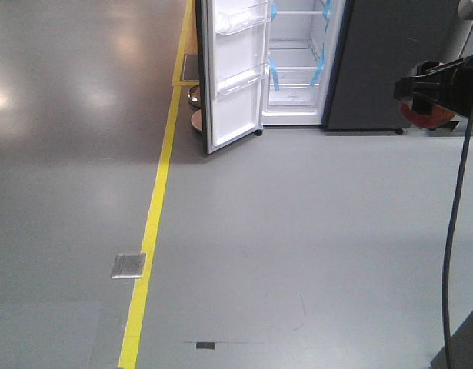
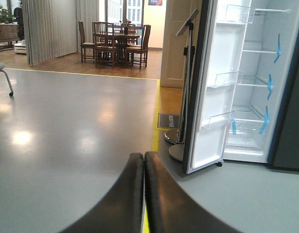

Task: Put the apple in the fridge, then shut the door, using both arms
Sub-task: 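Drive up to the refrigerator opening with the apple held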

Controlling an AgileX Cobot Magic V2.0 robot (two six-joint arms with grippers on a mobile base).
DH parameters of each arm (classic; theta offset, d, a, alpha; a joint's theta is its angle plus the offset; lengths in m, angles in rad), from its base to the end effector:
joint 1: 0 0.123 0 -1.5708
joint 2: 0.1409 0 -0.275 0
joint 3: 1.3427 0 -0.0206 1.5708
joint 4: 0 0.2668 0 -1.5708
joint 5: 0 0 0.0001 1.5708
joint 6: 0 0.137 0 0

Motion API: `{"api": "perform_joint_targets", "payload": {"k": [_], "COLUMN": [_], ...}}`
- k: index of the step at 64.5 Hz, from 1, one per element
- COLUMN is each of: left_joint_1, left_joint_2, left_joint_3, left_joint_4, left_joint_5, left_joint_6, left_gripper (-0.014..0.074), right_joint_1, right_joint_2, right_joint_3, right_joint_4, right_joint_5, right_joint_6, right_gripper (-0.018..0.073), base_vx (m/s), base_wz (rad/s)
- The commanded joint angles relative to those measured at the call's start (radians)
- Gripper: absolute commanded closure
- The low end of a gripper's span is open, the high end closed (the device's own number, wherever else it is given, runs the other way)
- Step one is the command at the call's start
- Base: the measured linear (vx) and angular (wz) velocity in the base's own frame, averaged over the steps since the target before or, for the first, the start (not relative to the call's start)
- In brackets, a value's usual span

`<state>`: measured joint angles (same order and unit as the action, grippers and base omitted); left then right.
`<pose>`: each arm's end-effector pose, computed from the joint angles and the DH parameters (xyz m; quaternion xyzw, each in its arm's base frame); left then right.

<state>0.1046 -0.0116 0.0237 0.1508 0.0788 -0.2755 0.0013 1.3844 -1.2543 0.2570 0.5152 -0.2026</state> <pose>0.1279 0.0151 0.1985 -0.0853 0.7029 -0.0031 0.7061 0.3712 0.0177 0.3364 -0.0217 0.8696 0.0604 0.4895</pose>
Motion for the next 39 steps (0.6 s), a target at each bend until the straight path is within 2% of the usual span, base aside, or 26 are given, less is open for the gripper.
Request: {"api": "perform_joint_targets", "payload": {"k": [1, 39], "left_joint_1": [-0.007, -0.007], "left_joint_2": [-0.016, -0.016], "left_joint_3": [0.027, 0.027], "left_joint_4": [0.0, 0.0], "left_joint_5": [-0.07, -0.07], "left_joint_6": [-0.009, -0.009], "left_gripper": [0.0602, 0.0602], "right_joint_1": [0.001, 0.001], "right_joint_2": [-0.037, -0.037], "right_joint_3": [-0.031, -0.031], "right_joint_4": [0.01, 0.01], "right_joint_5": [-0.07, -0.07], "right_joint_6": [-0.006, -0.006], "right_gripper": [0.0564, 0.0564], "base_vx": [0.24, 0.23], "base_wz": [-0.03, 0.0]}}
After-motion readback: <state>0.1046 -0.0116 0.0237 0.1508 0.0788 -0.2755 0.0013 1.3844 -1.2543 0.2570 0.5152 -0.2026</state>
